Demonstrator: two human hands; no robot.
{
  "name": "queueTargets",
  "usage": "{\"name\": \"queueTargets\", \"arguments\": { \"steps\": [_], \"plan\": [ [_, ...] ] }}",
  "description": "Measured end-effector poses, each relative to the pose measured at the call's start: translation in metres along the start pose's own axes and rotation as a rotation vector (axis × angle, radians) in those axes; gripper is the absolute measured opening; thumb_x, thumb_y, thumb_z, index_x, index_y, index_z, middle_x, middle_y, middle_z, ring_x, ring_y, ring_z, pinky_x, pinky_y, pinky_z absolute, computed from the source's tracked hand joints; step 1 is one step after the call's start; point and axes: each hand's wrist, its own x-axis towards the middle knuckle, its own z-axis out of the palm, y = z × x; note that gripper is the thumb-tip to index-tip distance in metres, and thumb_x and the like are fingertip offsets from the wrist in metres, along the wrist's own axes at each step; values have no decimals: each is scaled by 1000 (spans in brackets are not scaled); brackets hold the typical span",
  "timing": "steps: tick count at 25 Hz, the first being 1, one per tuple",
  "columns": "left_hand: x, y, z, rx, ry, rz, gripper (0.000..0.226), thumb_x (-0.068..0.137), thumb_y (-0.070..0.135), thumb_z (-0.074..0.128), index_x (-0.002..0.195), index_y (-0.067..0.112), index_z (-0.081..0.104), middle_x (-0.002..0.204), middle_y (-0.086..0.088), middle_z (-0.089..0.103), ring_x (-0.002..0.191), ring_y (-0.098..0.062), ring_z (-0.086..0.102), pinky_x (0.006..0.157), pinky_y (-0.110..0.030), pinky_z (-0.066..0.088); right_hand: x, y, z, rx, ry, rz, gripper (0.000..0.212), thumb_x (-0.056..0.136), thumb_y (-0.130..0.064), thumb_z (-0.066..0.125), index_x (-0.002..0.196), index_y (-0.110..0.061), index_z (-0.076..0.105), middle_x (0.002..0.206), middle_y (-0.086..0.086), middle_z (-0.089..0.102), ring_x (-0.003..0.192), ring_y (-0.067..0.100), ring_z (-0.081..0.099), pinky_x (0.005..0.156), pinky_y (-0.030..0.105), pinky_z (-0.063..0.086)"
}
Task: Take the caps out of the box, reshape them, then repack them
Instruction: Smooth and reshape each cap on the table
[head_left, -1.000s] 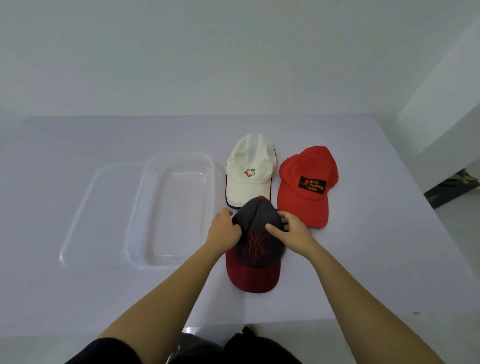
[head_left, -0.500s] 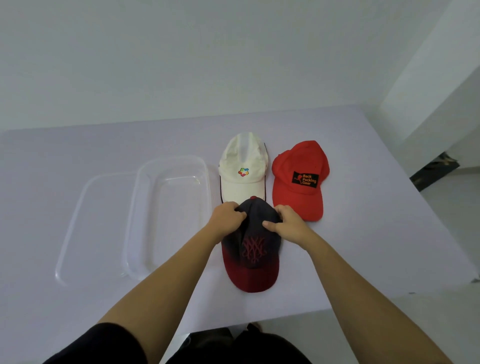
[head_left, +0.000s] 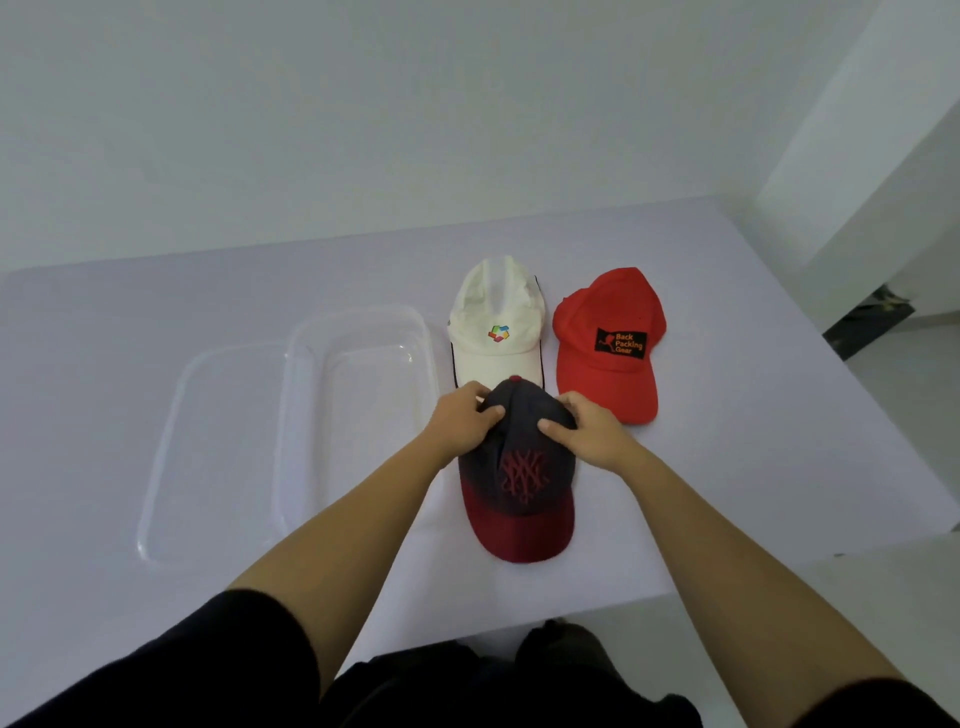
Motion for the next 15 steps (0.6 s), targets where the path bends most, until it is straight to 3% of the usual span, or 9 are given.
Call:
{"name": "queueTargets", "arguments": {
  "steps": [3, 5, 7, 10, 13, 15],
  "plan": [
    [7, 2, 0, 171, 207, 74, 46, 97, 17, 44, 141, 5, 37, 140, -16, 47, 126, -29, 47, 105, -35, 37, -3, 2, -4, -158, 200, -127, 50, 91, -23, 58, 135, -7, 43, 132, 13, 49, 123, 25, 48, 103, 32, 37],
    [1, 2, 7, 162, 281, 129, 44, 96, 10, 41, 139, 4, 40, 141, -15, 46, 127, -29, 47, 105, -32, 36, -17, 12, -1, -206, 277, -234, 51, 88, -7, 56, 137, -5, 41, 135, 13, 46, 127, 26, 44, 103, 25, 32],
    [-22, -7, 29, 112, 322, 241, 46, 90, 0, 43, 136, 3, 43, 142, -16, 43, 129, -29, 45, 107, -31, 34, -38, 30, 9, -231, 107, -229, 72, 78, 3, 55, 144, -6, 28, 148, 13, 31, 138, 26, 31, 106, 21, 25],
    [-62, -41, 74, 153, 186, 402, 75, 72, -3, 46, 145, 6, 29, 158, -14, 11, 147, -28, 12, 119, -37, 18, -58, 61, 31, -452, -257, -91, 102, 77, -13, 62, 149, -12, -11, 158, 7, -14, 147, 22, -6, 118, 30, 13],
    [-71, -68, 97, 402, -36, 312, 96, 76, 8, 52, 151, 17, -7, 155, -4, -28, 142, -24, -26, 118, -46, 1, -59, 74, 49, -617, -210, -131, 92, 91, -38, 51, 147, -7, -14, 160, 10, -6, 148, 21, 0, 119, 35, 6],
    [-65, -71, 103, 506, -8, 268, 94, 83, 13, 53, 150, 18, -13, 154, -9, -30, 143, -30, -25, 119, -50, 8, -61, 71, 55, -622, -166, -161, 76, 97, -43, 34, 149, -7, -8, 160, 10, 7, 147, 21, 10, 119, 37, 7]
  ]
}}
